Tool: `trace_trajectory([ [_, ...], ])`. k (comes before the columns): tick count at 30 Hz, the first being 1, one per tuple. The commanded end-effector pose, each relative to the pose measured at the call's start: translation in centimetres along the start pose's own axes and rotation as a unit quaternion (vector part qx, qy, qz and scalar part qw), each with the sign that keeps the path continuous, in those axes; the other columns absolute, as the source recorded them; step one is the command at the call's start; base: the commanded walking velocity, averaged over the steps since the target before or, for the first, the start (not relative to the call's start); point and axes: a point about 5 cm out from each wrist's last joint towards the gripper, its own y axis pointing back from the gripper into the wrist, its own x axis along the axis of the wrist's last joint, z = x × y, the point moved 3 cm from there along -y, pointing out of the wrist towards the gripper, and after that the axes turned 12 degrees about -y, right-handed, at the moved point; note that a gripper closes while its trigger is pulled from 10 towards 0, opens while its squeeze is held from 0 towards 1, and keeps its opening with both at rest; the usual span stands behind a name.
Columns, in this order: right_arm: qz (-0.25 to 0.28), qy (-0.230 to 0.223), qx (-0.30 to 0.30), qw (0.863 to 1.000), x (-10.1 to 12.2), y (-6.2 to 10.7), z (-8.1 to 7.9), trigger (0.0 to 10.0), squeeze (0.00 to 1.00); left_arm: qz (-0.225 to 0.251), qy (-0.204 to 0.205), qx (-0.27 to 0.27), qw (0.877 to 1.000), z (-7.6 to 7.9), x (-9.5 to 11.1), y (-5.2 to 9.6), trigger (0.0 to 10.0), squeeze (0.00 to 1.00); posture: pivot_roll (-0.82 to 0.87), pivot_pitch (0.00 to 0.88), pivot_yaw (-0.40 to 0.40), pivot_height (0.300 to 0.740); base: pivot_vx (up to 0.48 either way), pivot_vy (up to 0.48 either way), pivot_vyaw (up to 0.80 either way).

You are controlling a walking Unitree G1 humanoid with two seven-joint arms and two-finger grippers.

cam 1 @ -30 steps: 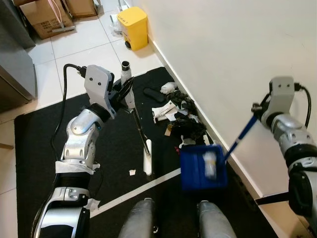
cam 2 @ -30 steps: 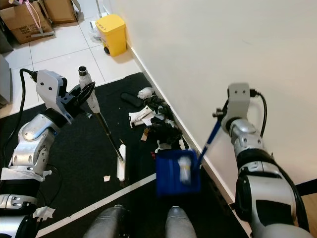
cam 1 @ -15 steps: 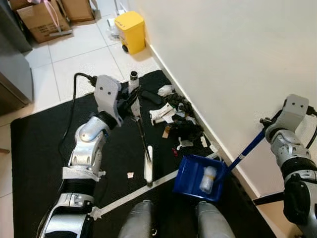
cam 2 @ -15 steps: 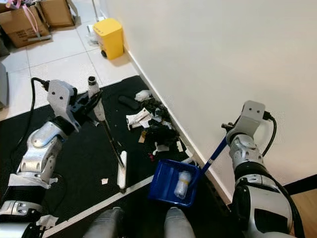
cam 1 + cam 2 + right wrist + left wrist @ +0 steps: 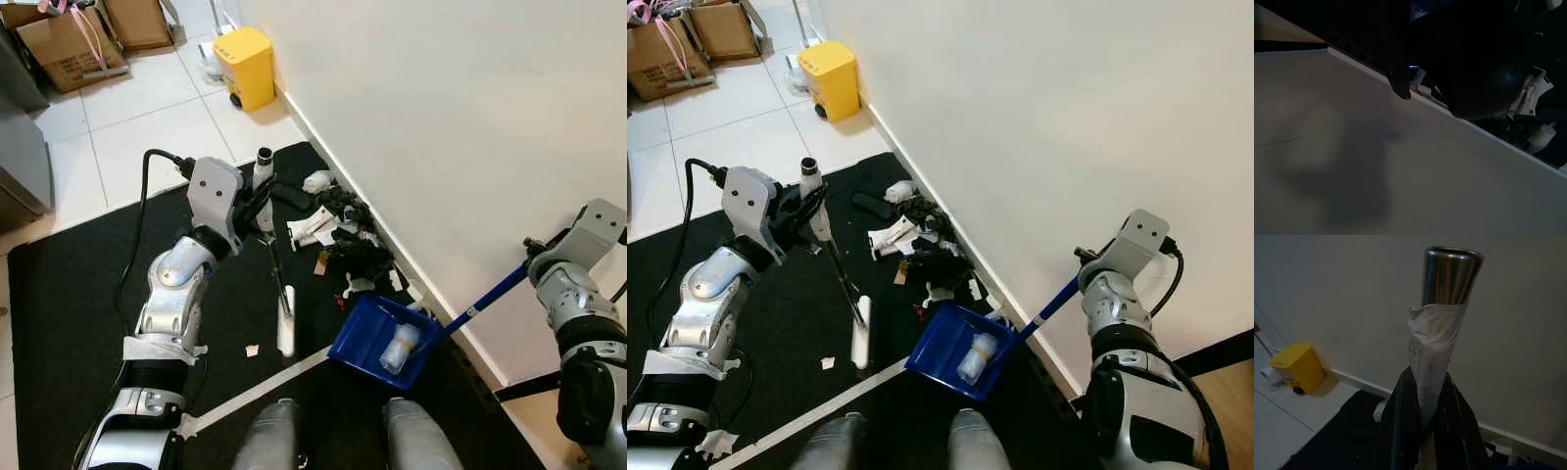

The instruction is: Sweep floor

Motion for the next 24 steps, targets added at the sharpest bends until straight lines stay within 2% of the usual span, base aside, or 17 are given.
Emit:
trace_trajectory([
  [1, -0.004, -0.025, 0.019, 0.999, -0.6, 0.1, -0.6, 10.0, 0.00, 0.015, -0.004, -0.001, 1.000, 0.0, 0.6, 0.1, 10.0, 0.00, 0.04, 0.038, 0.014, 0.740, 0.000, 0.000, 0.00],
  [2, -0.004, -0.011, 0.034, 0.999, -0.8, 0.2, -1.0, 10.0, 0.00, 0.013, 0.009, 0.001, 1.000, 0.2, 0.5, 0.0, 10.0, 0.00, 0.04, 0.038, 0.014, 0.740, 0.000, 0.000, 0.00],
  [4, -0.013, 0.059, 0.081, 0.995, -1.8, 0.4, -2.1, 10.0, 0.00, -0.022, 0.071, 0.020, 0.997, 0.7, -0.8, -0.2, 10.0, 0.00, 0.03, 0.038, 0.018, 0.740, 0.000, 0.000, 0.00],
  [5, -0.016, 0.098, 0.096, 0.990, -2.4, 0.6, -2.4, 10.0, 0.00, -0.039, 0.086, 0.026, 0.995, 1.0, -1.4, -0.2, 10.0, 0.00, 0.03, 0.038, 0.018, 0.740, 0.000, 0.000, 0.00],
  [6, -0.016, 0.098, 0.096, 0.990, -2.4, 0.6, -2.4, 10.0, 0.00, -0.039, 0.086, 0.026, 0.995, 1.0, -1.4, -0.2, 10.0, 0.00, 0.03, 0.038, 0.018, 0.740, 0.000, 0.000, 0.00],
  [8, -0.018, 0.149, 0.107, 0.983, -3.3, 0.8, -2.6, 10.0, 0.00, -0.066, 0.091, 0.028, 0.993, 1.9, -2.6, 0.0, 10.0, 0.00, 0.03, 0.037, 0.018, 0.740, 0.000, 0.000, 0.00],
  [11, -0.019, 0.154, 0.105, 0.982, -4.3, 1.1, -2.4, 10.0, 0.00, -0.093, 0.092, 0.047, 0.990, 2.3, -3.9, 0.4, 10.0, 0.00, 0.03, 0.037, 0.017, 0.740, 0.000, 0.000, 0.00],
  [24, -0.025, 0.160, 0.116, 0.980, -5.4, 1.4, -2.4, 10.0, 0.00, -0.114, 0.103, 0.065, 0.986, 2.4, -4.4, 0.5, 10.0, 0.00, 0.04, 0.039, 0.014, 0.740, 0.000, 0.000, 0.00],
])
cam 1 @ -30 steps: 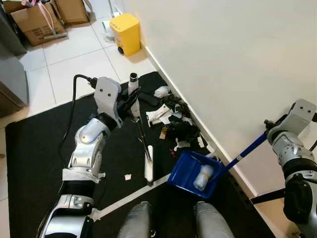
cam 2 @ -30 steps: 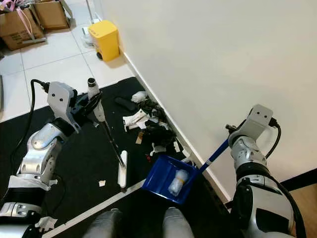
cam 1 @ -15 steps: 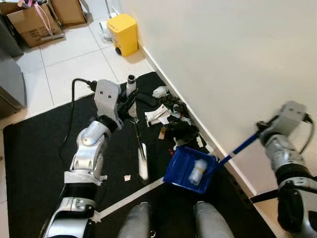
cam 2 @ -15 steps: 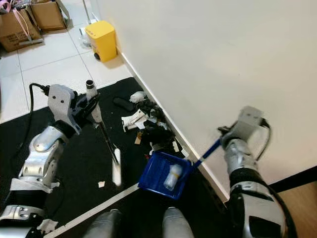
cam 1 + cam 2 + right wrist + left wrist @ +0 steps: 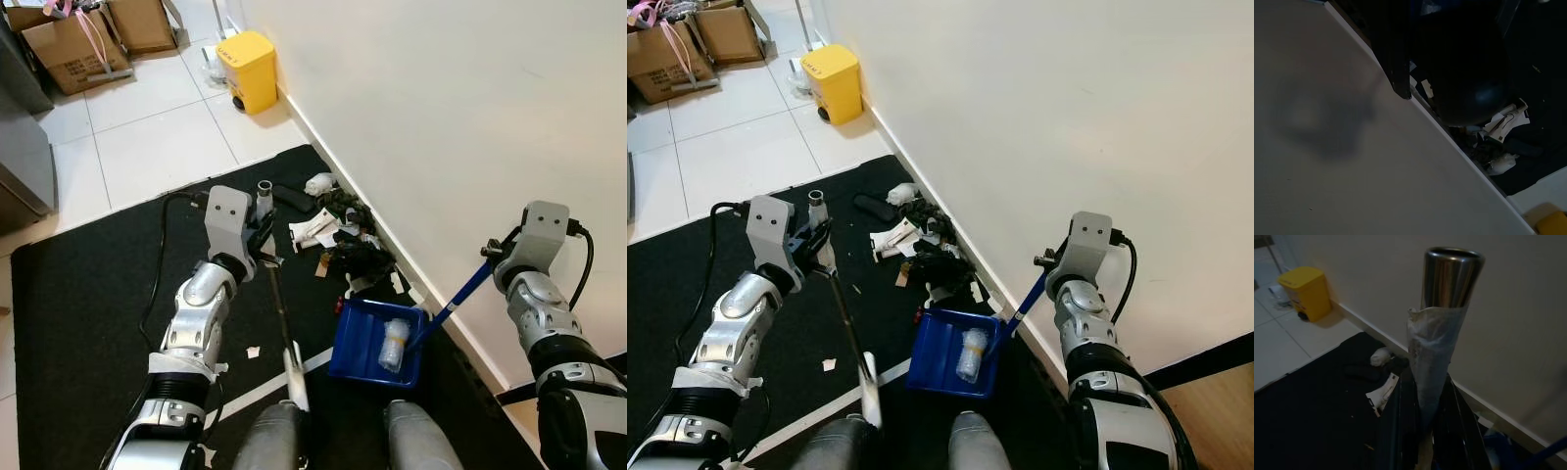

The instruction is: Sweep floor

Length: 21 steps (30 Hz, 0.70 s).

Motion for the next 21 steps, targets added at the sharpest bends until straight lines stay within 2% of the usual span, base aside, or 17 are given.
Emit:
trace_trajectory([
  [1, -0.034, 0.005, 0.000, 0.999, -2.12, 0.39, 0.09, 10.0, 0.00, 0.010, 0.001, 0.003, 1.000, 0.09, 0.55, -0.20, 10.0, 0.00, 0.04, 0.039, 0.014, 0.740, 0.000, 0.000, 0.00],
  [12, -0.038, 0.005, 0.007, 0.999, -2.41, 0.43, -0.29, 10.0, 0.00, 0.007, -0.001, 0.003, 1.000, 0.21, 0.41, 0.01, 10.0, 0.00, 0.04, 0.030, 0.012, 0.740, 0.000, 0.334, 0.00],
  [21, -0.041, 0.008, 0.010, 0.999, -2.53, 0.47, -0.28, 10.0, 0.00, 0.001, 0.003, 0.000, 1.000, 0.38, 0.39, -0.11, 10.0, 0.00, 0.04, 0.025, 0.013, 0.740, 0.000, 0.000, 0.00],
])
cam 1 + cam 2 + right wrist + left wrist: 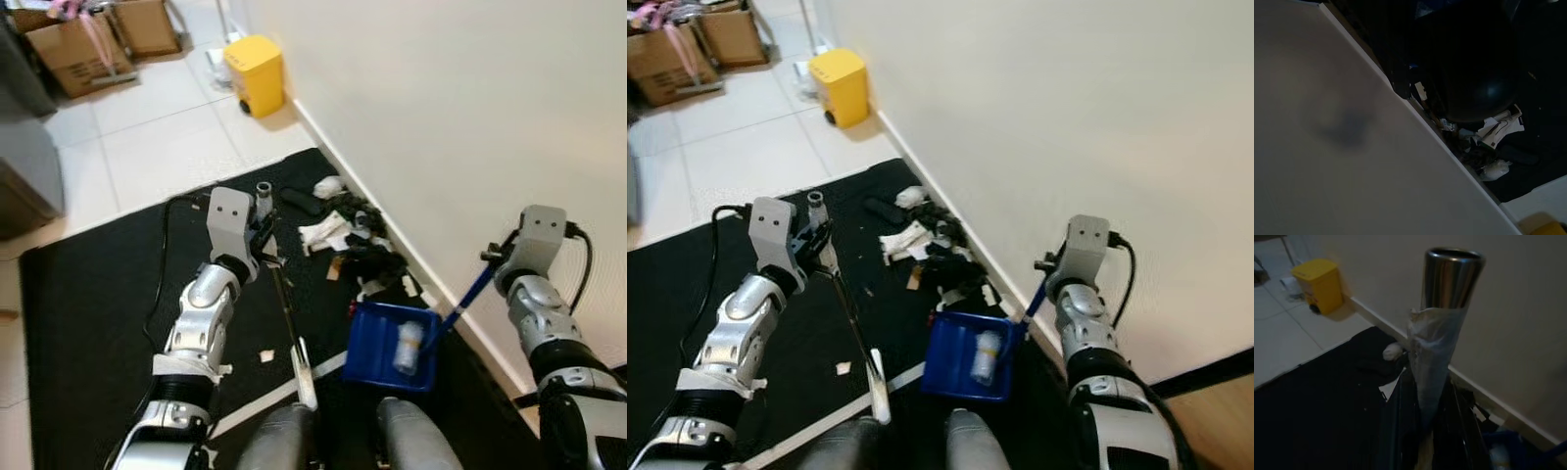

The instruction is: Sweep floor

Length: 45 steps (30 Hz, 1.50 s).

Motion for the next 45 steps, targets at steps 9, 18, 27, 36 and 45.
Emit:
trace_trajectory([
  [9, -0.039, -0.006, 0.011, 0.999, -2.1, 0.3, -0.6, 10.0, 0.00, -0.005, -0.024, 0.003, 1.000, -0.2, 0.5, -0.4, 10.0, 0.00, 0.04, 0.021, 0.016, 0.740, 0.000, -0.160, 0.00],
  [18, -0.040, -0.005, 0.011, 0.999, -2.1, 0.2, -0.5, 10.0, 0.00, -0.005, -0.019, 0.010, 1.000, -0.7, 0.3, -0.2, 10.0, 0.00, 0.04, 0.026, 0.016, 0.740, 0.000, -0.279, 0.00],
  [27, -0.046, -0.003, 0.024, 0.999, -2.5, 0.4, -1.0, 10.0, 0.00, 0.000, -0.028, 0.015, 1.000, -1.1, 0.4, 0.0, 10.0, 0.00, 0.04, 0.033, 0.016, 0.740, 0.000, 0.000, 0.00],
  [36, -0.051, -0.005, 0.032, 0.998, -2.9, 0.5, -1.2, 10.0, 0.00, -0.004, -0.032, 0.016, 0.999, -1.5, 0.3, 0.1, 10.0, 0.00, 0.04, 0.047, 0.020, 0.740, 0.000, 0.000, -0.77],
  [45, -0.056, -0.020, 0.025, 0.998, -3.3, 0.7, -1.0, 10.0, 0.00, -0.005, -0.035, 0.018, 0.999, -1.8, 0.3, 0.2, 10.0, 0.00, 0.04, 0.054, 0.021, 0.740, 0.000, 0.000, -0.80],
])
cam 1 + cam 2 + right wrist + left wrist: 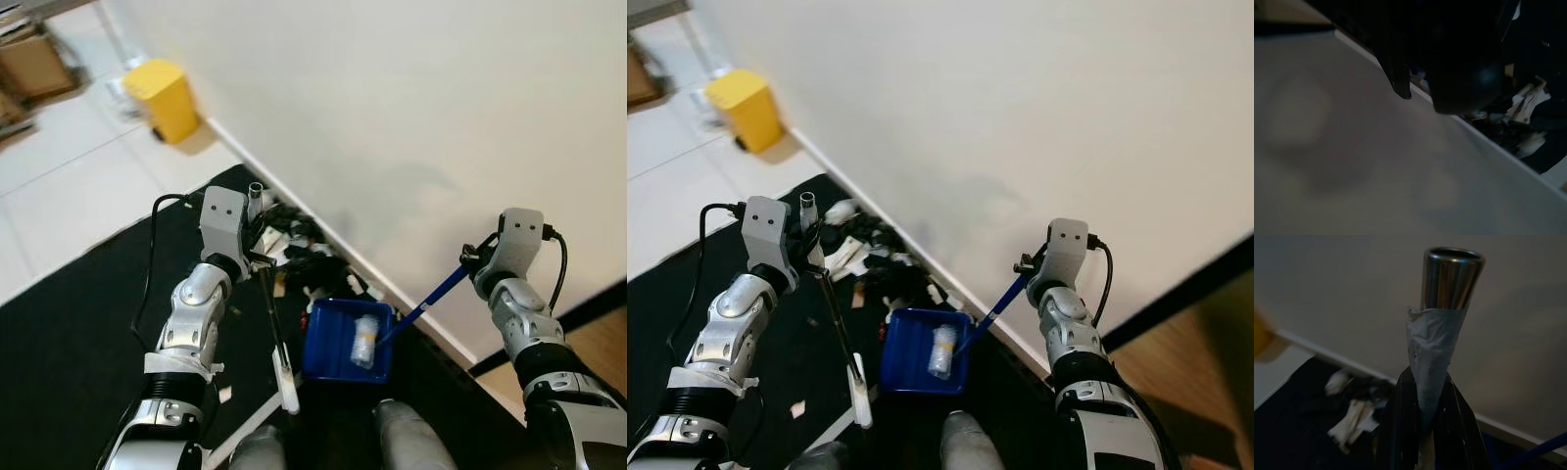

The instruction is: Sweep floor

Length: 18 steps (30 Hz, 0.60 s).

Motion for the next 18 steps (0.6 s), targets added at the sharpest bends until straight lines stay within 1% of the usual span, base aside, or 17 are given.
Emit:
trace_trajectory([
  [1, -0.029, 0.006, -0.022, 0.999, -1.60, 0.43, 1.11, 10.0, 0.00, 0.007, -0.007, 0.008, 1.000, -0.84, 0.37, 0.11, 10.0, 0.00, 0.04, 0.054, 0.021, 0.740, 0.000, 0.000, -0.80],
  [18, -0.028, 0.003, -0.021, 0.999, -1.64, 0.54, 1.16, 10.0, 0.00, 0.009, -0.008, 0.003, 1.000, -0.49, 0.38, 0.25, 10.0, 0.00, 0.04, 0.055, 0.023, 0.740, 0.000, 0.000, -0.80],
])
